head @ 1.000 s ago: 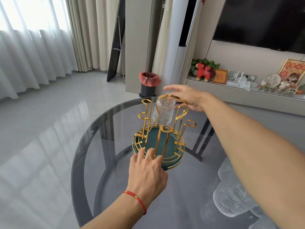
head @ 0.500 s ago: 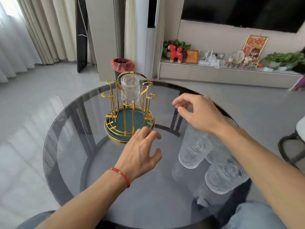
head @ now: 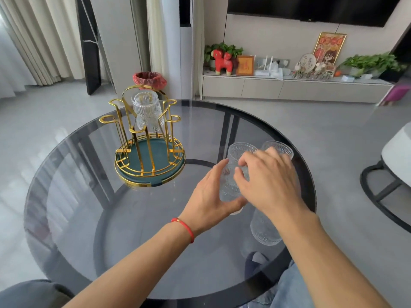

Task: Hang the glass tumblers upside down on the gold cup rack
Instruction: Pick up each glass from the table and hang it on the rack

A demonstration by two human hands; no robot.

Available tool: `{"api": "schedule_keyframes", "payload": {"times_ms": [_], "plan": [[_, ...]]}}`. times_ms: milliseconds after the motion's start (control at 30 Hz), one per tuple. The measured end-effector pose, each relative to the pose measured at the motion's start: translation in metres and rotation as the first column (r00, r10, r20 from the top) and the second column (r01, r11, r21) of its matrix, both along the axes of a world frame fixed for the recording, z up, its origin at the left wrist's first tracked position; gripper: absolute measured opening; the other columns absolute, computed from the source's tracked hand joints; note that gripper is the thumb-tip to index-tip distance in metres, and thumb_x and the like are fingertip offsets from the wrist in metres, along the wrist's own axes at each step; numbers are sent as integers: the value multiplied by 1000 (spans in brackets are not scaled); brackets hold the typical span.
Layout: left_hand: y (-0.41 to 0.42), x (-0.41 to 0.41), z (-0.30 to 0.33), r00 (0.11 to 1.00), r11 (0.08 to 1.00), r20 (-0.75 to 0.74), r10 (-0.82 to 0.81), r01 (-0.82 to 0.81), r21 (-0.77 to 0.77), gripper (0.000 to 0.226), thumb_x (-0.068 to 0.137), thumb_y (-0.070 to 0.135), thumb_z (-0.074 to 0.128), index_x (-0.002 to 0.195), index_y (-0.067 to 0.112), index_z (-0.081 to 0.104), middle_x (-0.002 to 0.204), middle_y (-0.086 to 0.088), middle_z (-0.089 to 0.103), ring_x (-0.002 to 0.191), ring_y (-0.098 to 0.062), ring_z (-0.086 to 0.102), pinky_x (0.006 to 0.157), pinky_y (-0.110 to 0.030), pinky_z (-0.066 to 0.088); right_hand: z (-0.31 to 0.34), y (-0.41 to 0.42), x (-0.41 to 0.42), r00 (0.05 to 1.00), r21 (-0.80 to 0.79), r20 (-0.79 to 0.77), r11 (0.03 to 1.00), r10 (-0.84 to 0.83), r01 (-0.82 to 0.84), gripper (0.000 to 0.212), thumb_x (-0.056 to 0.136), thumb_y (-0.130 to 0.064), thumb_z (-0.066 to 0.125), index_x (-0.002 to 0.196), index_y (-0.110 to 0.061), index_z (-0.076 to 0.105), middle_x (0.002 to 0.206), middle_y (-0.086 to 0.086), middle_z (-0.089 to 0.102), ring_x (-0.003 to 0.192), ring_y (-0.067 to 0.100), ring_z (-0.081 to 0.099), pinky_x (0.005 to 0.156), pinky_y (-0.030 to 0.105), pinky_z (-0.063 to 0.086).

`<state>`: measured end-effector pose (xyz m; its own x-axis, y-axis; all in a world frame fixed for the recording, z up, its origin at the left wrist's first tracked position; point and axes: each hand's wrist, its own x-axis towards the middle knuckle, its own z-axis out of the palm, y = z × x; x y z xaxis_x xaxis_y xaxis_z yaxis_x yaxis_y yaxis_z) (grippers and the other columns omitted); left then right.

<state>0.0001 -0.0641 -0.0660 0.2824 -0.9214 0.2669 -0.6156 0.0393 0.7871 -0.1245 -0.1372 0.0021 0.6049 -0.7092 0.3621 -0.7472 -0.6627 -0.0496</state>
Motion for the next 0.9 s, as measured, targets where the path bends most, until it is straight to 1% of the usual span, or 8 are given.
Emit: {"api": "schedule_keyframes", "payload": {"times_ms": [167,333,433,500,633,767,833,900], "plan": [[0,7,6,997,998,67,31,-28,-47,93,72,42,87,149,22,40,140,3,55,126,-11,50,103,-24,43,-5,0,4,989,14,135,998,66,-69,20,98,-34,54,94,-20,68,88,-5,76,93,26,61,87,44,39],[24,34,24,992,999,120,31,-35,27,74,66,45,83,132,28,53,114,7,55,98,-4,53,82,-11,43,-13,13,16,885,105,366,932,287,-346,10,96,-20,64,99,-14,72,93,-3,75,92,24,66,88,42,49],[42,67,38,984,976,-89,154,-137,170,69,59,58,74,117,28,55,109,6,60,96,-11,62,76,-25,54,-19,20,22,804,156,513,888,301,-432,16,99,-22,61,109,-16,71,104,-5,74,99,15,68,89,33,52],[53,84,44,898,961,-364,246,-178,210,72,55,55,74,115,21,56,111,-4,62,98,-23,66,73,-39,62,-23,27,29,814,268,522,856,256,-441,25,103,-31,58,124,-21,67,120,-7,71,112,8,65,97,32,51],[61,97,45,536,972,-810,236,-139,191,54,66,34,70,110,4,64,113,-23,62,102,-32,68,80,-61,61,-36,43,46,885,555,423,717,193,-422,49,103,-53,49,149,-41,39,146,-12,56,128,8,59,108,36,45],[65,106,39,326,992,-939,112,19,124,25,77,34,64,89,20,81,114,-19,73,109,-36,70,87,-60,59,-35,51,58,832,661,552,573,66,-484,52,92,-72,44,142,-60,35,120,-10,70,109,1,65,98,32,44],[67,111,36,357,991,-929,99,53,125,30,82,40,61,96,23,81,115,-14,74,108,-32,71,84,-53,61,-30,51,59,780,652,626,559,-15,-513,51,85,-72,52,134,-57,48,111,-4,72,101,7,69,93,33,49],[68,120,32,626,979,-759,179,-38,200,45,84,57,55,111,26,73,116,-9,73,106,-27,69,81,-49,62,-21,48,58,719,617,691,580,-75,-532,44,84,-69,61,126,-57,57,113,-5,73,102,12,70,89,30,50]]}}
